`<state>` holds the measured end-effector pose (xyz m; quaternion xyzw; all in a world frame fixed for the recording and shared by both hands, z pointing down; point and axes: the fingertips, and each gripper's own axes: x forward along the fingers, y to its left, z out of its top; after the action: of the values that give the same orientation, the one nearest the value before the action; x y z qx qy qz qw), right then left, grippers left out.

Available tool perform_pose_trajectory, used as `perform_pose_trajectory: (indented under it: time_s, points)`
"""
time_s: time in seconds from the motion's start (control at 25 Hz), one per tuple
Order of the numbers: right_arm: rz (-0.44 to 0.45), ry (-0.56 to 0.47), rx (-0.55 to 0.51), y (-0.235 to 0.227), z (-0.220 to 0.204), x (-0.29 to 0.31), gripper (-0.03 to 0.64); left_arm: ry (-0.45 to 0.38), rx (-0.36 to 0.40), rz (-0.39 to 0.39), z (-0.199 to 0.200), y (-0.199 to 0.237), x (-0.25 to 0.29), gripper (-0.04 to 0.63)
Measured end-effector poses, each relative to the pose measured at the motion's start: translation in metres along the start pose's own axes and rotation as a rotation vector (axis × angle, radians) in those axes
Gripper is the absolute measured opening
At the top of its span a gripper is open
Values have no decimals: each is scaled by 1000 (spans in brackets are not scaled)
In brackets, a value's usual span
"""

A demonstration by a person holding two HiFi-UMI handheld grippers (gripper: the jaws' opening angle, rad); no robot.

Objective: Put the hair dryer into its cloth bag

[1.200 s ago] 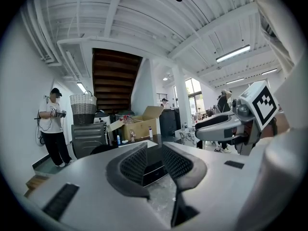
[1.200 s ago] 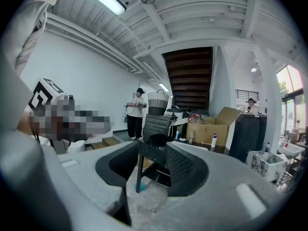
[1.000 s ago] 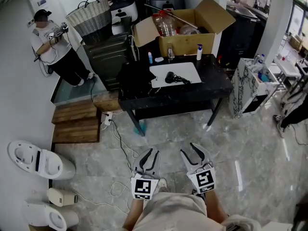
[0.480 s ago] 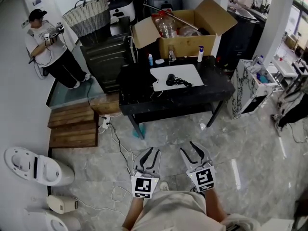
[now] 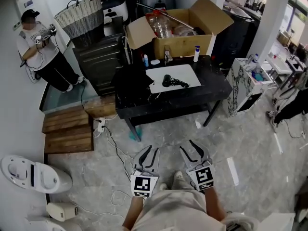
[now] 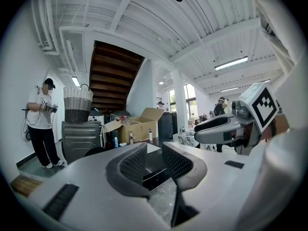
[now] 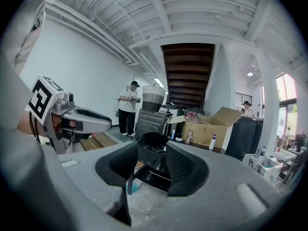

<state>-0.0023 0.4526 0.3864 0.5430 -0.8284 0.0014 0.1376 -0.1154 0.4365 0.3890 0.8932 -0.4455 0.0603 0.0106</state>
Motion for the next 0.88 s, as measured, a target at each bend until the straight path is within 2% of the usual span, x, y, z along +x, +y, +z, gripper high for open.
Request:
perform_pose_trajectory:
  time_s: [0.36,0.52,0.6,0.88]
  points:
    - [4,-12,-1,-15,4,35,181,-3,7,1,3,20,28,97]
    - [27,-31,-47,-27,6,59,181,6,12,11,2,32,50,97]
    - [26,-15,-11,-35,5,70,181,7,14,16,3,38,64,97]
    - [56,-5,10,-69,10,115,181,26,15,40,10,60,114,104]
